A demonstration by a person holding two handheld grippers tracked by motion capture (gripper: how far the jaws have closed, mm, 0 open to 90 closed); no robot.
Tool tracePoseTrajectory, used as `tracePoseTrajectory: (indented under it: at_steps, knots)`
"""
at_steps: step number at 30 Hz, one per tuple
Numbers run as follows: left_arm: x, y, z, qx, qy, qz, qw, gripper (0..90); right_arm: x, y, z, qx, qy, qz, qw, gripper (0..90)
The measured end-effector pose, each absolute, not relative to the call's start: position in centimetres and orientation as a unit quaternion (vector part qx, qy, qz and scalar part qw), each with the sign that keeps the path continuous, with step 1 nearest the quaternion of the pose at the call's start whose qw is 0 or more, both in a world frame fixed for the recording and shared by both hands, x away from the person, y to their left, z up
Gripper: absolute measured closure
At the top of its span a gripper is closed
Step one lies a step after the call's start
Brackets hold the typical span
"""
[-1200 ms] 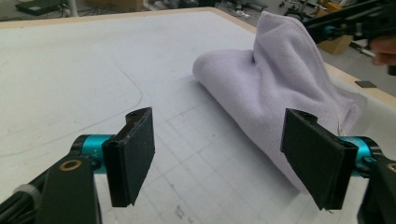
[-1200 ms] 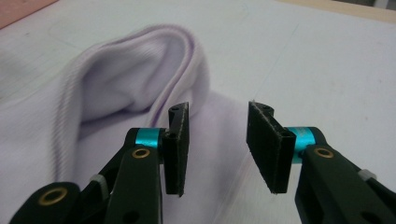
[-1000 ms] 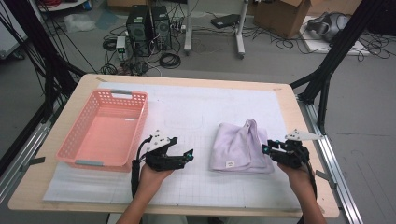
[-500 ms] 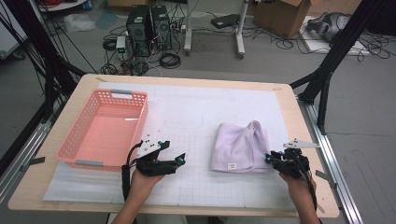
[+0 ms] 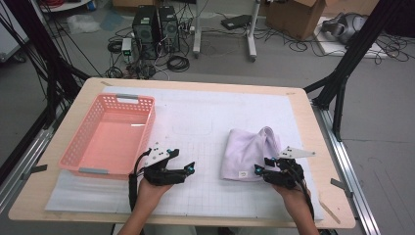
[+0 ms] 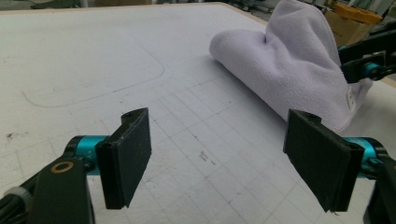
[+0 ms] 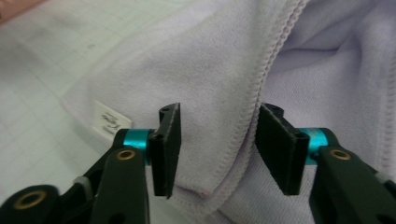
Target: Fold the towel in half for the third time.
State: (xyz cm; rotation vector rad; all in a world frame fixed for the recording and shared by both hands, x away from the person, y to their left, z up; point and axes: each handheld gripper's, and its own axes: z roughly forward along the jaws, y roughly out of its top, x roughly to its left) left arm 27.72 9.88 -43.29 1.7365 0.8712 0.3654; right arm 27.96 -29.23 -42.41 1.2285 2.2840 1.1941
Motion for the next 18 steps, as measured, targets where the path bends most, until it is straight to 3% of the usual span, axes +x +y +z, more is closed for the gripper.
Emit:
tracePoseTrajectory:
  at_steps: [2,6,12,14,16,18]
  knots:
    - [27.7,9.9,-43.3,0.734,0.368,0.153,0.55,23.7,28.2,-29.4,-42.6,0.43,0.793,0.411,0.133,80.3]
    - [27.7,9.9,-43.4,0.733,0.371,0.153,0.549,23.7,27.5,-30.4,-41.7,0.431,0.778,0.434,0.142,85.1]
    - [27.7,9.7,-43.5,0.736,0.369,0.15,0.548,23.9,25.9,-33.1,-40.3,0.485,0.76,0.395,0.175,85.1]
    - [27.8,9.7,-43.5,0.737,0.368,0.149,0.548,23.9,25.7,-34.0,-40.6,0.506,0.754,0.386,0.165,82.7]
    - [27.8,9.6,-43.6,0.737,0.369,0.148,0.547,23.9,25.8,-34.5,-41.3,0.517,0.754,0.375,0.154,66.7]
    - [27.8,9.6,-43.5,0.738,0.368,0.148,0.546,23.9,25.7,-35.0,-41.5,0.522,0.74,0.396,0.153,61.3]
